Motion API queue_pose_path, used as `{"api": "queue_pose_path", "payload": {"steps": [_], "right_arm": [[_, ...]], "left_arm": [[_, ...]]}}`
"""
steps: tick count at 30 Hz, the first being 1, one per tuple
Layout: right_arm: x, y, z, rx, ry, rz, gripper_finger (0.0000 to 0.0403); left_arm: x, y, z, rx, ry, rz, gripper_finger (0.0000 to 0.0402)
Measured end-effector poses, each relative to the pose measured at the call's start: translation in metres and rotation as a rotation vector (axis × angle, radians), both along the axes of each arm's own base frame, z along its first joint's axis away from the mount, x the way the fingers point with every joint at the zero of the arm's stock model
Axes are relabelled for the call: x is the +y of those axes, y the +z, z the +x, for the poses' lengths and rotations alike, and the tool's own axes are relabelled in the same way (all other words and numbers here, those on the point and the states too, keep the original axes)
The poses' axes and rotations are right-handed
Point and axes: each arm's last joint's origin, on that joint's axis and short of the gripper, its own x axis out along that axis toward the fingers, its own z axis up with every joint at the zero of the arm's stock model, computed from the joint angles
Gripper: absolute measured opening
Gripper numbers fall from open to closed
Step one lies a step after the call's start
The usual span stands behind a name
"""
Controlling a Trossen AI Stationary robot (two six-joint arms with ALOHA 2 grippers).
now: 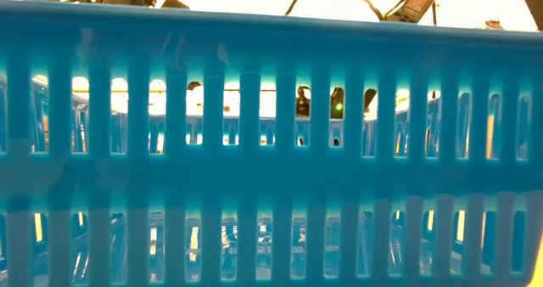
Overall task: Pick & Place School Supplies
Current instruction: Put the pink ticket punch into the left blue bin
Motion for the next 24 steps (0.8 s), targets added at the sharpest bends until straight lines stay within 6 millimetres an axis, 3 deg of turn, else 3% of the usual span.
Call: {"api": "queue_pose_path", "payload": {"steps": [24], "right_arm": [[0.0000,0.0011,0.0007,0.012,0.072,-0.059,0.0047]], "left_arm": [[0.0000,-0.0002,-0.0001,0.001,0.001,0.000,0.0186]]}}
